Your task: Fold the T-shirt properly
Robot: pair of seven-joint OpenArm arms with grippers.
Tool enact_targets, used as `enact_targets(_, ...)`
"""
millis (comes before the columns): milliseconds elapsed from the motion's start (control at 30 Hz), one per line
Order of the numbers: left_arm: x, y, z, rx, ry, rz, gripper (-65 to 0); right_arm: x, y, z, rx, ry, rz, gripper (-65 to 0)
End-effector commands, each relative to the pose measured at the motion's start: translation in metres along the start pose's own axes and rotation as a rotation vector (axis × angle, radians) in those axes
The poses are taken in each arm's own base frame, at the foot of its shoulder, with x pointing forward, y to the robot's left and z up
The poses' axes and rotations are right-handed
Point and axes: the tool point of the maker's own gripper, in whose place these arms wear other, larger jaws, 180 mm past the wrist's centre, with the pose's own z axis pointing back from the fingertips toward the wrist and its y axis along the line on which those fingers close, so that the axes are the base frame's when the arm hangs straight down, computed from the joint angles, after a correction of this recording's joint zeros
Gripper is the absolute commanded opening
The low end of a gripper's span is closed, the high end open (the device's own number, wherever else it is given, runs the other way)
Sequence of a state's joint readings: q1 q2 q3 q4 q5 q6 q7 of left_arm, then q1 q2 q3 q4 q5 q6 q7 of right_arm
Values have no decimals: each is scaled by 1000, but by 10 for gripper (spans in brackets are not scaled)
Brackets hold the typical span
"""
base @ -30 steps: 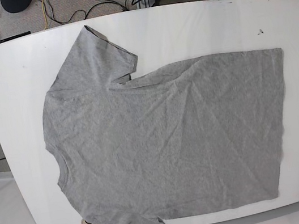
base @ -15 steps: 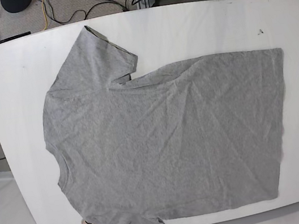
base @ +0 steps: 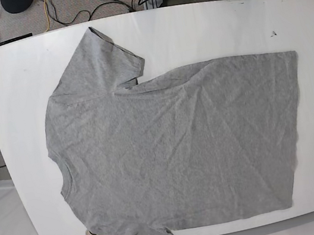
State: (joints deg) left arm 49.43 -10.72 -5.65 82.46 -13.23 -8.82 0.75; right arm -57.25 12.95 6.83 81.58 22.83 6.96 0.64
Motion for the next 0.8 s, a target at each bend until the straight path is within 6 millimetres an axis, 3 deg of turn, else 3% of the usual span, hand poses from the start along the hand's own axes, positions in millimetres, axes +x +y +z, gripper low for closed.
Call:
enact_targets(0,22,-2,12,-9,-59,-11,-650,25,0,16,10,-67,-7,-650)
enact_targets(167,72,-15,36,-49,-146,-70,-650,92,23,46,81,-181,11,-650)
enact_targets(300,126,-24,54,-78,-232,-158,-648,138,41,62,129,-216,105,-650)
enact_targets(500,183,-25,66,-83,-316,-289,-650,202,28,72,139,-324,86,-650)
enact_targets(533,174,-25,59,-79,-268,-267,-650,200,33,70,134,-322,90,-650)
enact_targets(767,205,-12,52,-54,-324,-209,-650,221,30,62,94,-363,55,-650)
